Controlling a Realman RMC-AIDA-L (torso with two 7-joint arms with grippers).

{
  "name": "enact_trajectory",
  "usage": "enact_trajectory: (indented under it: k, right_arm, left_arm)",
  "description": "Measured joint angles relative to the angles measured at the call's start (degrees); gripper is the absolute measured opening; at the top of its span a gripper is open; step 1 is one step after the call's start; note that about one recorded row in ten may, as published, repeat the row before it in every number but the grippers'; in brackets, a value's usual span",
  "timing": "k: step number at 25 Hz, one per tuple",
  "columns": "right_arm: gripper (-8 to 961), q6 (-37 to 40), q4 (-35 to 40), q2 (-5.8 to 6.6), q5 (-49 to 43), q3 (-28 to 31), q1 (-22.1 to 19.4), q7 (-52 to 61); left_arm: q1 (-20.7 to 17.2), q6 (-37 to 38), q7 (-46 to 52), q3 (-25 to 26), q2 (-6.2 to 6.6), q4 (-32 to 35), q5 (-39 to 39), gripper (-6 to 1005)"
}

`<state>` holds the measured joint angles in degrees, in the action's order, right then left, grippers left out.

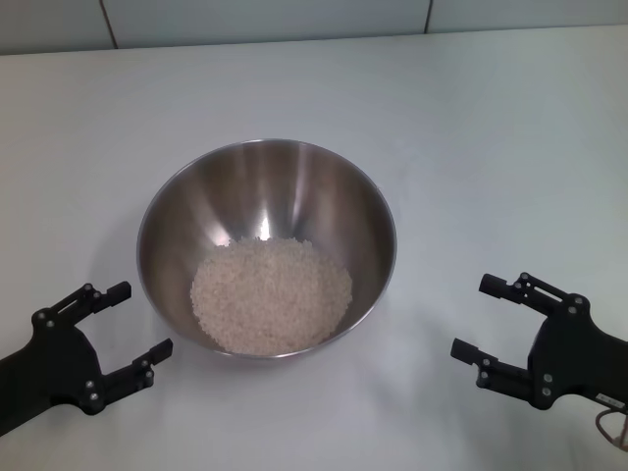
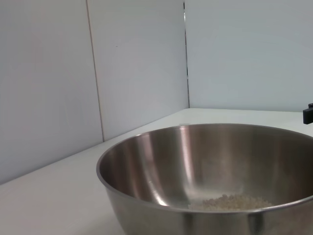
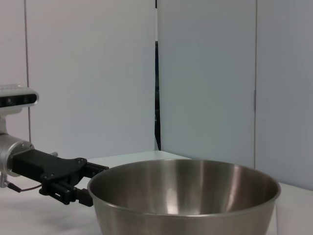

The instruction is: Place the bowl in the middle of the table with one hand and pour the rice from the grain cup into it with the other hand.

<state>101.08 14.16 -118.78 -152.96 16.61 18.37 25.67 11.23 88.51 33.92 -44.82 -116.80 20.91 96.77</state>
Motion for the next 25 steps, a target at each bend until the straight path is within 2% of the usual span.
enact_trajectory:
  k: [25]
  right_arm:
    - [775, -1.5, -0.6, -0.28, 0.2, 0.4, 0.4, -0.7]
  left_arm:
    - [-0.7, 0.8, 0.0, 0.2, 0.01, 0.0, 0.0, 808]
